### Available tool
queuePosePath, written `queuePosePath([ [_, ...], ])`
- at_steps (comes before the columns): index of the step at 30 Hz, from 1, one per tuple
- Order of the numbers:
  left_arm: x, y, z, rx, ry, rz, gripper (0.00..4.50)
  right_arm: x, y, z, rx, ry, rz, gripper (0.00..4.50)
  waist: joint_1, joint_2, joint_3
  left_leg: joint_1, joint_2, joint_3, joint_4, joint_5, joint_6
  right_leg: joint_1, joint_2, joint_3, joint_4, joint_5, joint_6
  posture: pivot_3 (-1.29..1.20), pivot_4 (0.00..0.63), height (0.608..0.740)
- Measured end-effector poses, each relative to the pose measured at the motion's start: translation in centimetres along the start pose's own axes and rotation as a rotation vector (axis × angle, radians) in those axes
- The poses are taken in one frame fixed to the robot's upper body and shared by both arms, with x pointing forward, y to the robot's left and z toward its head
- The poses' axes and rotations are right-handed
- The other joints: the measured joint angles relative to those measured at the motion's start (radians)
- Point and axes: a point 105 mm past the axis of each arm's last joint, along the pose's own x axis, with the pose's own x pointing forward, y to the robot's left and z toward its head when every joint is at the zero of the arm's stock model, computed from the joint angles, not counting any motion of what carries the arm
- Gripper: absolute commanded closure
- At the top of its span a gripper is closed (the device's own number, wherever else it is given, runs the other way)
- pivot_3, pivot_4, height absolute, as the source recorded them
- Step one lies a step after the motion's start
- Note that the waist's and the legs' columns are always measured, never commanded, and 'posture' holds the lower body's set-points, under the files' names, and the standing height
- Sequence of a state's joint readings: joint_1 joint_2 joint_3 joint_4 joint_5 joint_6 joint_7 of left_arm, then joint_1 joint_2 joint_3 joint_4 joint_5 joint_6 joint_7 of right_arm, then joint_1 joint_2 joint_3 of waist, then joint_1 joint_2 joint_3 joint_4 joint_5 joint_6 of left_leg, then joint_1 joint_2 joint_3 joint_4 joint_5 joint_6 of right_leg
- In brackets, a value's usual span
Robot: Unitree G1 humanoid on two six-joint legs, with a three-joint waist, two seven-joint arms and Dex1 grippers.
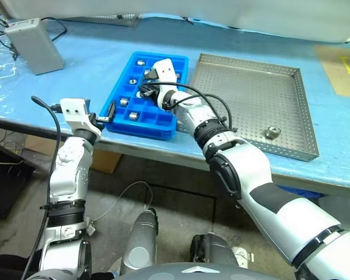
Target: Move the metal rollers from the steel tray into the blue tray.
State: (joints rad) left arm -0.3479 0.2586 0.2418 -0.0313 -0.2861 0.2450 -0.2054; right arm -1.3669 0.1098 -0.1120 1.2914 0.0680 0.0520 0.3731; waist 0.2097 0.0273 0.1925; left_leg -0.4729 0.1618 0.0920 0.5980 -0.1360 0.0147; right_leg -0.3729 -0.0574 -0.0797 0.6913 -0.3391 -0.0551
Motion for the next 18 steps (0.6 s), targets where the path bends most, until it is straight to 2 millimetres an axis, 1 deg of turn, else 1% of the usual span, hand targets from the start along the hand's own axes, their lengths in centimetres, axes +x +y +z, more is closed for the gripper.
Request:
queuePosePath([
  [2, -0.2, -0.3, -0.4, 0.000, 0.015, -0.009, 0.13, 0.0, -0.1, -0.5, 0.001, 0.017, -0.005, 3.54, 0.007, 0.000, 0.000, 0.000, 0.000, 0.000, -0.001, 0.001, -0.002, 0.000, 0.000, 0.000, 0.000, 0.000, 0.000, 0.42, 0.150, 0.740],
  [3, -0.2, -0.7, -0.6, 0.002, 0.020, -0.019, 0.13, 0.0, -0.1, -0.7, 0.001, 0.024, -0.006, 3.54, 0.008, 0.000, 0.000, 0.000, 0.000, 0.000, -0.001, 0.001, -0.006, 0.000, 0.000, 0.000, 0.000, 0.000, 0.000, 0.42, 0.150, 0.740],
  [8, -0.2, -2.9, -1.6, -0.007, 0.052, -0.088, 0.13, -0.1, -0.3, -0.7, -0.002, 0.027, -0.010, 3.54, 0.008, 0.000, 0.000, 0.000, 0.000, 0.000, -0.003, 0.002, -0.010, -0.001, 0.000, 0.000, -0.001, 0.001, 0.001, 0.39, 0.150, 0.740],
  [11, -0.2, -3.5, -1.8, 0.018, 0.059, -0.124, 0.13, -0.2, -0.6, -0.7, -0.002, 0.026, -0.005, 3.54, 0.006, 0.000, 0.000, 0.000, 0.000, 0.000, -0.004, 0.003, -0.011, -0.002, 0.001, 0.000, -0.001, 0.001, 0.002, 0.38, 0.150, 0.740],
  [13, -0.1, -3.9, -1.7, 0.027, 0.057, -0.140, 0.13, -0.3, -0.7, -0.8, -0.002, 0.031, -0.003, 2.82, 0.003, 0.000, 0.000, 0.000, 0.000, 0.000, -0.004, 0.003, -0.011, -0.002, 0.001, 0.000, -0.001, 0.001, 0.002, 0.37, 0.150, 0.740],
  [15, 0.1, -4.0, -1.6, 0.031, 0.050, -0.148, 0.13, -0.3, -0.7, -1.0, -0.013, 0.039, -0.004, 2.23, 0.001, 0.000, 0.000, 0.000, 0.000, 0.000, -0.004, 0.003, -0.011, -0.002, 0.001, 0.000, -0.001, 0.001, 0.003, 0.35, 0.150, 0.740],
  [16, 0.3, -4.1, -1.4, 0.032, 0.044, -0.153, 0.13, -0.3, -0.7, -1.0, -0.021, 0.042, -0.006, 1.85, 0.000, 0.000, 0.000, 0.000, 0.000, 0.000, -0.004, 0.003, -0.012, -0.002, 0.001, 0.000, -0.001, 0.001, 0.003, 0.33, 0.150, 0.740],
  [17, 0.5, -4.2, -1.3, 0.032, 0.040, -0.157, 0.13, -0.3, -0.8, -1.0, -0.024, 0.041, -0.008, 1.61, -0.001, 0.000, 0.000, 0.000, 0.000, 0.000, -0.004, 0.003, -0.012, -0.002, 0.001, 0.000, -0.001, 0.002, 0.003, 0.30, 0.150, 0.740],
  [18, 0.7, -4.4, -1.1, 0.026, 0.033, -0.165, 0.13, -0.4, -1.0, -0.9, -0.028, 0.038, -0.013, 1.61, -0.002, 0.000, 0.000, 0.000, 0.000, 0.000, -0.004, 0.003, -0.012, -0.002, 0.001, 0.000, -0.001, 0.002, 0.003, 0.30, 0.150, 0.740],
])
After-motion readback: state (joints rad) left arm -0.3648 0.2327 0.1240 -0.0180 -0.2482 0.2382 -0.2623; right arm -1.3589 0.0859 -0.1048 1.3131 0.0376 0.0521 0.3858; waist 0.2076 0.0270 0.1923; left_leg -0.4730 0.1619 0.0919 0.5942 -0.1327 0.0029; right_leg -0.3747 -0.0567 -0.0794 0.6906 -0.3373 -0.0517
